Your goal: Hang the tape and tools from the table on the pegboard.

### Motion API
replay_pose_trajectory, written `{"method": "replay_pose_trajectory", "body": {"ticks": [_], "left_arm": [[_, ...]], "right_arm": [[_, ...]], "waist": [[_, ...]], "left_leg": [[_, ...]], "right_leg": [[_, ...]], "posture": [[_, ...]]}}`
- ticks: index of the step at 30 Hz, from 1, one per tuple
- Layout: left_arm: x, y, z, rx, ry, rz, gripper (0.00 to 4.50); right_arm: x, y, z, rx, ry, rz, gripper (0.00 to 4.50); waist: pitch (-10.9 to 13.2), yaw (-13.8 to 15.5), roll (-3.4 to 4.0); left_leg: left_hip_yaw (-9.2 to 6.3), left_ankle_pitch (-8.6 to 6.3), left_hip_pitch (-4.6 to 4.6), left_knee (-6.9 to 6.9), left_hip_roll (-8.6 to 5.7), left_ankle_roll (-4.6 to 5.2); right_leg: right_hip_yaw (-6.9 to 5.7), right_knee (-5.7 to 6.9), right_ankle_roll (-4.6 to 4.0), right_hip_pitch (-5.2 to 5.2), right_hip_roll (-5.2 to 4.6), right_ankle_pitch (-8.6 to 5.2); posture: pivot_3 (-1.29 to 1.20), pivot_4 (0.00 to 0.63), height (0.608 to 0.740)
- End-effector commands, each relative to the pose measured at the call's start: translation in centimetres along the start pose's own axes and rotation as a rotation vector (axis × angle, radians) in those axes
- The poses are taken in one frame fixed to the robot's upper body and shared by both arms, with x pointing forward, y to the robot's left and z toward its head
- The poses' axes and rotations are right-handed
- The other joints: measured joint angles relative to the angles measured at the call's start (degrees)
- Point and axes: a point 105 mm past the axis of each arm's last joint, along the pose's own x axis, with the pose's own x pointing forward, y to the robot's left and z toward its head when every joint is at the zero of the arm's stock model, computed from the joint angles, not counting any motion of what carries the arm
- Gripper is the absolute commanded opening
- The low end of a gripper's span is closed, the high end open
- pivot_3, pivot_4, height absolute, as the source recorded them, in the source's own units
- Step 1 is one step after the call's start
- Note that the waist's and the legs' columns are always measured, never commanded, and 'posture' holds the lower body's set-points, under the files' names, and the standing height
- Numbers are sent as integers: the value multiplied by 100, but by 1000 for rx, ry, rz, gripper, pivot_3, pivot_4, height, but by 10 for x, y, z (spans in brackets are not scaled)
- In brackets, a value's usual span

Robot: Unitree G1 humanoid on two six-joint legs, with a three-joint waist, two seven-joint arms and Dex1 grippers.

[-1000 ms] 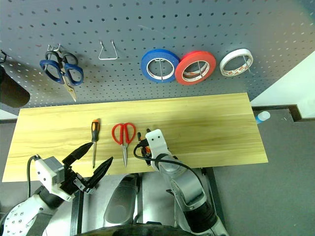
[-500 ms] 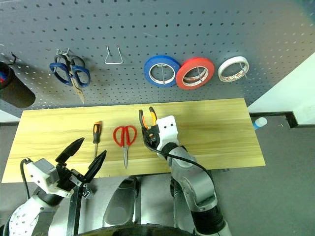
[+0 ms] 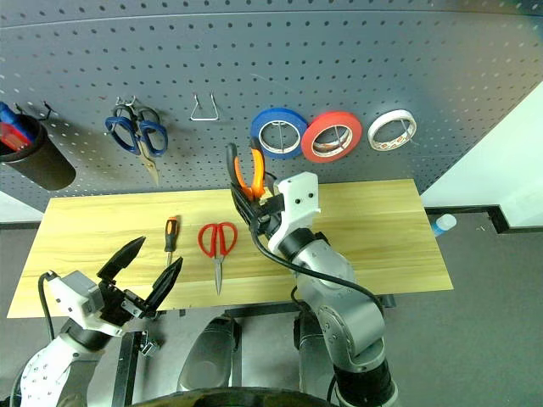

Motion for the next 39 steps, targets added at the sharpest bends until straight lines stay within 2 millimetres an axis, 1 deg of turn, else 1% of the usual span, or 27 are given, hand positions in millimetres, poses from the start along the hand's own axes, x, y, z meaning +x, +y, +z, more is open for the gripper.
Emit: {"method": "replay_pose_trajectory", "body": {"ticks": [1, 3, 8, 11, 16, 22, 28, 30, 39], "left_arm": [[1, 0, 4, 26, -27, -3, 4500], [3, 1, 4, 27, -31, -6, 4500], [7, -1, 4, 22, -48, -10, 4500], [9, -2, 4, 21, -57, -7, 4500], [10, -3, 4, 27, -63, 10, 4500], [9, -4, 1, 33, -60, 23, 4500], [10, -4, 1, 37, -66, 25, 4500], [12, -4, 2, 37, -75, 24, 4500], [13, -6, 6, 41, -98, 26, 4500]], "right_arm": [[8, 16, 42, -5, -158, 56, 2686], [17, 21, 53, -20, -195, 71, 2686], [45, 30, 71, -51, -263, 92, 2686], [61, 34, 77, -76, -288, 105, 2686], [81, 39, 80, -120, -313, 146, 2686], [99, 41, 89, -178, -342, 193, 2686], [113, 41, 105, -201, -405, 172, 2686], [119, 42, 106, -214, -417, 166, 2686], [138, 32, 102, -228, -413, 116, 2686]], "waist": [[-1, -3, 1], [-1, -6, 2], [-31, -10, 4], [-44, -2, 7], [-59, 33, 6], [-62, 113, 9], [-65, 136, 7], [-65, 131, 8], [-65, 128, 9]], "left_leg": [[0, 0, 25, 0, 0, 0], [0, -1, 57, -2, 1, 1], [0, 0, 67, 3, 1, 0], [0, 0, 65, 2, 1, -1], [0, 0, 62, 3, 1, 0], [0, 0, 62, 2, 2, 0], [0, 0, 58, 3, 2, 0], [0, 0, 58, 3, 2, 0], [1, 0, 55, 0, 3, 0]], "right_leg": [[0, 0, -2, 24, 1, 0], [0, -1, -17, 67, 3, -10], [1, -1, -19, 73, 3, -8], [0, 1, -19, 69, 3, -7], [-1, 1, -14, 67, 2, -4], [-1, 4, -14, 62, 5, -4], [-1, 3, -7, 62, 4, 1], [-1, 3, -7, 61, 4, 1], [-1, 6, -6, 54, 6, 1]], "posture": [[341, 151, 677], [336, 152, 677], [335, 150, 677], [336, 151, 677], [339, 147, 677], [340, 144, 677], [337, 145, 677], [338, 145, 677], [342, 154, 677]]}}
